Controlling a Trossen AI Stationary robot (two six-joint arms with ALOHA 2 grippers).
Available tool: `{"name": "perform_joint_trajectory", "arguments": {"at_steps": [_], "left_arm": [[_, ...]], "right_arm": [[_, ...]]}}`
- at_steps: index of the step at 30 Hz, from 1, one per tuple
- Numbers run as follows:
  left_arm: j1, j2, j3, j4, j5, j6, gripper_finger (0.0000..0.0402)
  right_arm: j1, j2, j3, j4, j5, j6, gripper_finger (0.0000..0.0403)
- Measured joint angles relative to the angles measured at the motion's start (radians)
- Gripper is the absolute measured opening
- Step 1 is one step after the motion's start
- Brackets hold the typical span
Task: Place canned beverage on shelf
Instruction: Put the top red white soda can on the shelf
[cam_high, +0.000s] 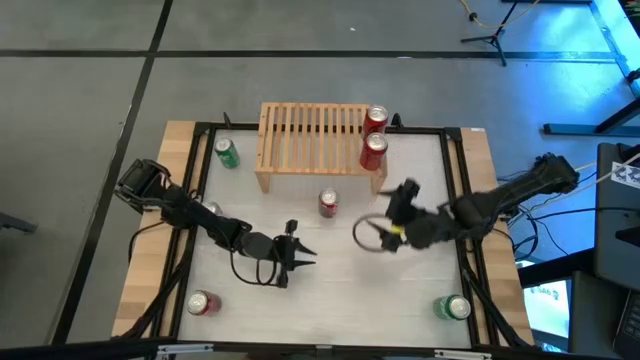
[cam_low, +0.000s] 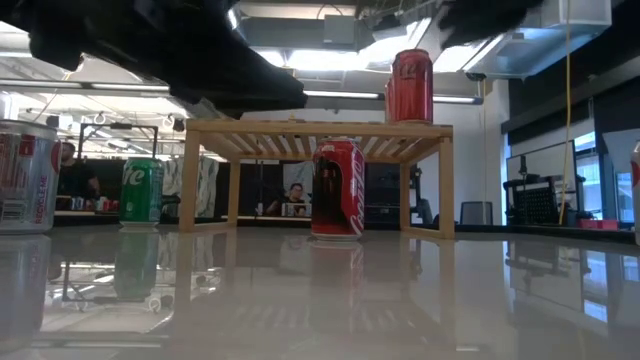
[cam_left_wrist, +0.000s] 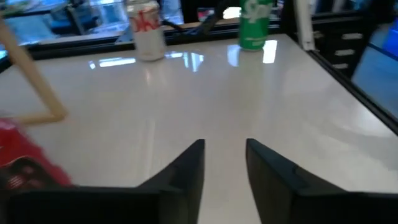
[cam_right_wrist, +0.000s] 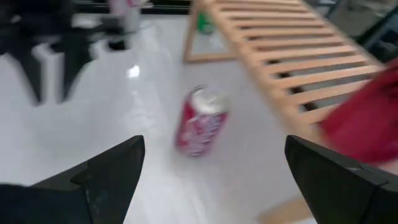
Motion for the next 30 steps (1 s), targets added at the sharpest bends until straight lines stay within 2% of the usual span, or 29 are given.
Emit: {"name": "perform_joint_trajectory", "arguments": {"at_steps": [4,7,12,15,22,24,30], "left_arm": [[0.024,0.000,0.000,0.000,-0.039,-0.035,0.0151],[0.043,0.000,0.000,0.000,-0.069,-0.039,0.0167],[0.077,0.000,0.000,-0.004,-0.097,-0.094,0.0172],[0.097,0.000,0.000,-0.004,-0.124,-0.114,0.0168],[0.115,0.010,0.000,-0.043,-0.163,-0.134,0.0159],[0.115,0.026,0.000,-0.037,-0.176,-0.140,0.0159],[0.118,0.094,0.000,-0.055,-0.199,-0.124,0.0158]], "right_arm": [[0.030,0.001,-0.228,0.329,-0.008,-0.030,0.0381],[0.032,0.001,-0.369,0.547,-0.018,-0.068,0.0381],[0.031,0.010,-0.541,0.872,-0.018,-0.118,0.0381],[0.031,0.033,-0.595,1.029,-0.022,-0.175,0.0381],[0.011,0.116,-0.599,1.101,0.077,-0.202,0.0381],[-0.018,0.150,-0.599,1.118,0.060,-0.185,0.0381],[-0.122,0.276,-0.598,1.247,-0.083,-0.175,0.0381]]}}
